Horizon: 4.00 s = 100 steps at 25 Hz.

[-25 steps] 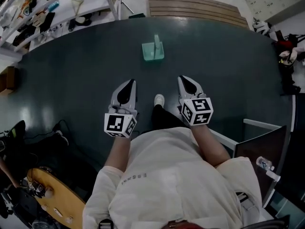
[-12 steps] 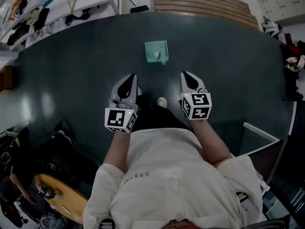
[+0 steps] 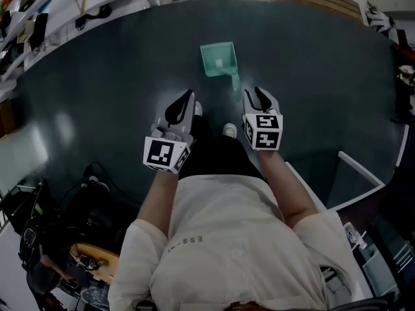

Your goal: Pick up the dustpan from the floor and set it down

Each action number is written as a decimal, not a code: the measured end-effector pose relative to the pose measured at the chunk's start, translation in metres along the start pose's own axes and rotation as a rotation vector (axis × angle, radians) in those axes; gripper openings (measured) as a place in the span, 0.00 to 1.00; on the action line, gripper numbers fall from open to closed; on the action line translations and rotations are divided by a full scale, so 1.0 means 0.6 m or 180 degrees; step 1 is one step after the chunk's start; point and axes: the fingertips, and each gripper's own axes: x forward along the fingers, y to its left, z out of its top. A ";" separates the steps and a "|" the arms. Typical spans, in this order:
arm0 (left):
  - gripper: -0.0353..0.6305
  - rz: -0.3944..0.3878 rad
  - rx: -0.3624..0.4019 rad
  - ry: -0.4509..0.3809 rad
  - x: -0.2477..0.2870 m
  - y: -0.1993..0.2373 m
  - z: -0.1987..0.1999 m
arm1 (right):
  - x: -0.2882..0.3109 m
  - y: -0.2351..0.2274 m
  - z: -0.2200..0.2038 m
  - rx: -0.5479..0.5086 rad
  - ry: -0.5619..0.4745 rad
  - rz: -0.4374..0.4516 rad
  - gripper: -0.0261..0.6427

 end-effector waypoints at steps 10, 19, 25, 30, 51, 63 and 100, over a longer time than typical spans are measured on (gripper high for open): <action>0.06 0.0047 -0.0257 0.0237 0.090 0.092 -0.080 | 0.237 0.002 -0.059 -0.0009 0.0752 0.0109 0.41; 0.06 0.0015 -0.0337 0.0348 0.099 0.102 -0.116 | 0.302 0.004 -0.105 0.0143 0.1403 0.0090 0.39; 0.06 -0.0043 -0.0192 0.0304 0.102 0.098 -0.117 | 0.295 -0.017 -0.110 0.0131 0.1456 -0.0205 0.19; 0.06 0.0029 -0.0141 0.0327 0.098 0.099 -0.100 | 0.264 -0.044 -0.093 0.0121 0.1398 -0.0289 0.15; 0.06 0.0083 0.0354 -0.0281 -0.015 -0.083 0.072 | -0.130 -0.085 0.030 -0.0212 0.0216 -0.0177 0.15; 0.06 0.0412 0.0385 -0.0568 -0.104 -0.153 0.107 | -0.246 -0.093 -0.004 -0.0365 -0.0093 -0.0013 0.15; 0.06 0.0555 -0.0115 -0.0319 0.071 0.225 0.105 | 0.226 -0.014 0.042 -0.0166 0.1057 -0.0194 0.15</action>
